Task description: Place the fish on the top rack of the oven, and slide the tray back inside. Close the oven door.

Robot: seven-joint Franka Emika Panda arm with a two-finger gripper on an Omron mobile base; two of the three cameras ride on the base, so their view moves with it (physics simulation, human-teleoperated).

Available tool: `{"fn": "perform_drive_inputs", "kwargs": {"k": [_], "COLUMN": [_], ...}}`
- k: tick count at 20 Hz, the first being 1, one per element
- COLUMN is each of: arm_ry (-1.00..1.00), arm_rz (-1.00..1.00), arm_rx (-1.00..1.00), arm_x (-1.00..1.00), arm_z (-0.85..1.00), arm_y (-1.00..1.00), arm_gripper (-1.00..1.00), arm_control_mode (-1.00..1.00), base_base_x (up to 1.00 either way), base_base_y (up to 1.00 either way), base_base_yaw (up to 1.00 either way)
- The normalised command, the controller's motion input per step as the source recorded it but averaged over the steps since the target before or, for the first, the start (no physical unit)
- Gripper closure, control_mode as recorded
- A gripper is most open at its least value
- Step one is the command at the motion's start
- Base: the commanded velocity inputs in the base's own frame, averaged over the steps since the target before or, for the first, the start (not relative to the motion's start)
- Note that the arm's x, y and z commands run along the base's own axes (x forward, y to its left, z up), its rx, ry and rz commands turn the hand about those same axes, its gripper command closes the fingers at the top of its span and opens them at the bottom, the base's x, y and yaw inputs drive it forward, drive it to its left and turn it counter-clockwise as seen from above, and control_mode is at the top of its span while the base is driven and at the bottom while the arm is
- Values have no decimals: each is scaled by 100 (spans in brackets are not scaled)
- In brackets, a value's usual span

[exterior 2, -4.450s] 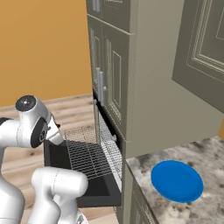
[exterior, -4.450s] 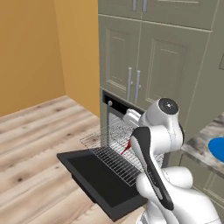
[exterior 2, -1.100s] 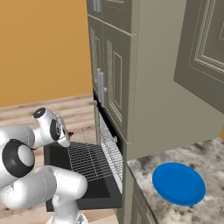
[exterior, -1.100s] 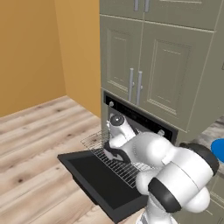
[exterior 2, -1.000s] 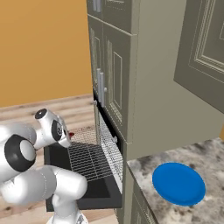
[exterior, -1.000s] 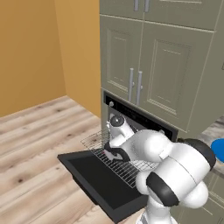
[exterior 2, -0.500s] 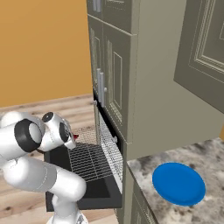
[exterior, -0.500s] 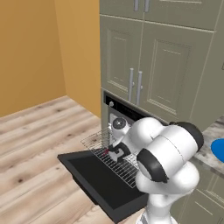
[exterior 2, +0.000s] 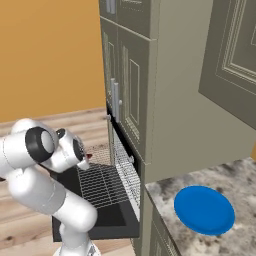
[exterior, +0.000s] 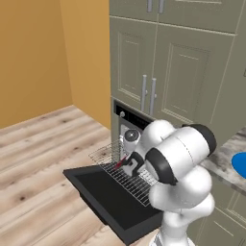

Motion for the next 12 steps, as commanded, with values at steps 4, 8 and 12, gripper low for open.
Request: {"fn": "perform_drive_inputs", "kwargs": {"k": [4, 8, 12], "arm_ry": [0, 0, 0], "arm_rz": [0, 0, 0], "arm_rx": [0, 0, -3], "arm_x": [23, 21, 9], "arm_z": [-16, -21, -30], "arm_y": [-9, -2, 0], "arm_gripper": [100, 100, 100], "arm_control_mode": [-100, -100, -100], "base_base_x": [0, 0, 0], "base_base_y": [0, 0, 0], "base_base_yaw": [0, 0, 0]}}
